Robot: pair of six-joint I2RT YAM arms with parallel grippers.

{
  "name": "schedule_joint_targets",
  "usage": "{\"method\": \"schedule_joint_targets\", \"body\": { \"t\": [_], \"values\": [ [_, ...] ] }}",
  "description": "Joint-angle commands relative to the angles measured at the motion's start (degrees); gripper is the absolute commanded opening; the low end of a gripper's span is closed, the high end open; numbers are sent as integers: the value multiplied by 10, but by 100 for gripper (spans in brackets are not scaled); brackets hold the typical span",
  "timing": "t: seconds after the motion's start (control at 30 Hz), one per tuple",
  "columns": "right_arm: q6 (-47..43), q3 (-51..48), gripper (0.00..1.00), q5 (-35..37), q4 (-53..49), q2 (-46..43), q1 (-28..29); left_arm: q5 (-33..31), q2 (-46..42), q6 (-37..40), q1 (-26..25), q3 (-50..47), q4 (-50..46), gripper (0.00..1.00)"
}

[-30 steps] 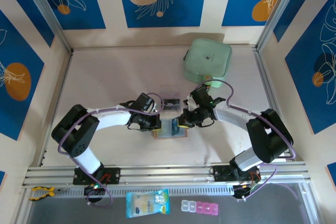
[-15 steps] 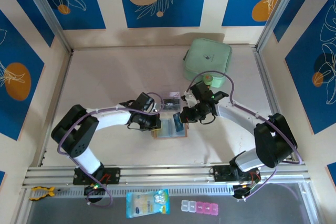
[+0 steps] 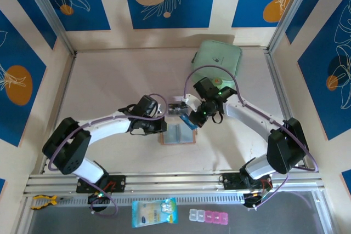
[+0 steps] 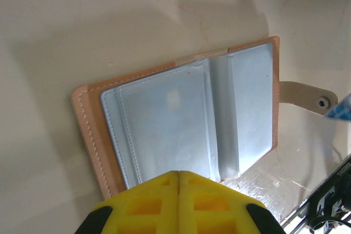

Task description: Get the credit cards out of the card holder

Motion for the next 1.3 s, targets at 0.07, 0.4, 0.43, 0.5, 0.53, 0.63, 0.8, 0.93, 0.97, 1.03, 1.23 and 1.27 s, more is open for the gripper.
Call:
{"method": "schedule_joint_targets", "body": {
  "t": [0.07,0.4,0.43,0.5,0.53,0.63,0.8,0.93,0.97,1.03,1.23,1.27],
  "values": [
    [-147,59,0,39,-41,41,-2,-23,-40,5,12,-25,-16,3],
    [-241,216,0,12,-58,142,-49,-36,-80,-1,24,-50,-31,4],
    [-249,235,0,8,-61,155,-53,-37,-82,-1,24,-51,-33,3],
    [-261,270,0,2,-68,180,-61,-39,-84,-2,26,-51,-38,4],
    [-265,291,0,-2,-74,194,-66,-40,-86,-2,26,-51,-39,3],
    [-278,344,0,-17,-92,232,-75,-42,-89,-3,28,-47,-46,3],
    [-302,406,0,-33,-111,280,-83,-46,-93,-5,31,-43,-55,3],
    [-313,441,0,-41,-125,313,-91,-48,-93,-5,33,-39,-63,3],
    [-317,447,0,-43,-129,321,-92,-48,-95,-5,33,-39,-66,3],
    [-324,453,0,-44,-133,332,-93,-50,-96,-4,34,-38,-71,4],
    [-333,464,1,-53,-137,356,-97,-56,-107,-4,38,-42,-80,4],
    [-334,467,3,-53,-137,359,-97,-57,-110,-4,39,-43,-82,4]
  ]
}}
